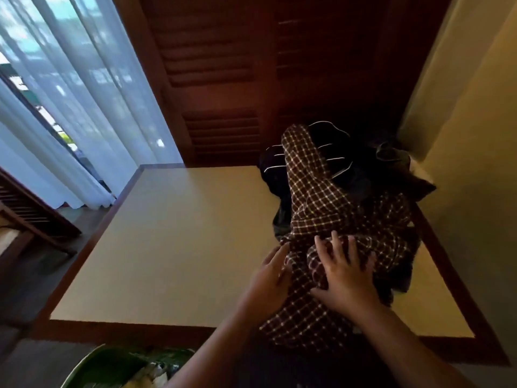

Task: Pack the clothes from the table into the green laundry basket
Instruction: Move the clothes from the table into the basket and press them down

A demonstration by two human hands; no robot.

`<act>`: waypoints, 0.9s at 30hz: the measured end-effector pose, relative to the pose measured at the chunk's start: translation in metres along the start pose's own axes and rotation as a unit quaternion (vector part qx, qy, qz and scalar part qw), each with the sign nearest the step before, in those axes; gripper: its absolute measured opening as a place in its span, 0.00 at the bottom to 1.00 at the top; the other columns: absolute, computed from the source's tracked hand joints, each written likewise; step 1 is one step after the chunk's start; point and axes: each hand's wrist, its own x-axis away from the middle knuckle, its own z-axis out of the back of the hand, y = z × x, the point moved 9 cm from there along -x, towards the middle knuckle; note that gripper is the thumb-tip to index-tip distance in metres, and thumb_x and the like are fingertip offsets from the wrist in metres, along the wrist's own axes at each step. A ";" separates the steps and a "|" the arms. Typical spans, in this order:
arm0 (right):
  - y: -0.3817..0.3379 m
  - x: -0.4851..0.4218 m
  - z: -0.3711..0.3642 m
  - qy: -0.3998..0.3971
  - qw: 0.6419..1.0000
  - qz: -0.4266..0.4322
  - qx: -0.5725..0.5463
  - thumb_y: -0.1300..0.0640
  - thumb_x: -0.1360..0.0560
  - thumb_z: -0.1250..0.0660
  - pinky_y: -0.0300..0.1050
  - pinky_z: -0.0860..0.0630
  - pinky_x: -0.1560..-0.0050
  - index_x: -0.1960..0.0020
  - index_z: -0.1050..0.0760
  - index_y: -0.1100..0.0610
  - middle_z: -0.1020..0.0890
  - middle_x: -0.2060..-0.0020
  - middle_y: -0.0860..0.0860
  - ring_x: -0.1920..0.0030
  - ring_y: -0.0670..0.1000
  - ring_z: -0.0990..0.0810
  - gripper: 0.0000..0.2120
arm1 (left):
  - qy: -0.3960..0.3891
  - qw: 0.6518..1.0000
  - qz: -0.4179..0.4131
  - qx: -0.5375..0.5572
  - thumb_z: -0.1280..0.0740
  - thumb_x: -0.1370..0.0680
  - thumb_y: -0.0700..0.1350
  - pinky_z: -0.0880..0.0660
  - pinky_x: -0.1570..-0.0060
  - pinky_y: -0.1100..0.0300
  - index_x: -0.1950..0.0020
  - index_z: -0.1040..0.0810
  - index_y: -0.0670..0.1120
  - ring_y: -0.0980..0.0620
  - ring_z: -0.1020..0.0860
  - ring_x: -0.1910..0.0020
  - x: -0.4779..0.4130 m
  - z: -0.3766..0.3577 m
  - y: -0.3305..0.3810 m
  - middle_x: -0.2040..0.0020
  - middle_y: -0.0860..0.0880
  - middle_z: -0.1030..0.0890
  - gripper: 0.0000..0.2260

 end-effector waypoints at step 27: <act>0.005 -0.019 0.091 0.159 0.954 0.143 -0.212 0.39 0.36 0.23 0.66 0.49 0.21 0.20 0.64 0.40 0.59 0.19 0.43 0.19 0.53 0.59 0.61 | 0.084 0.764 0.248 0.589 0.31 0.19 0.39 0.19 0.52 0.48 0.45 0.28 0.46 0.44 0.18 0.45 -0.047 0.031 0.032 0.42 0.40 0.21 0.08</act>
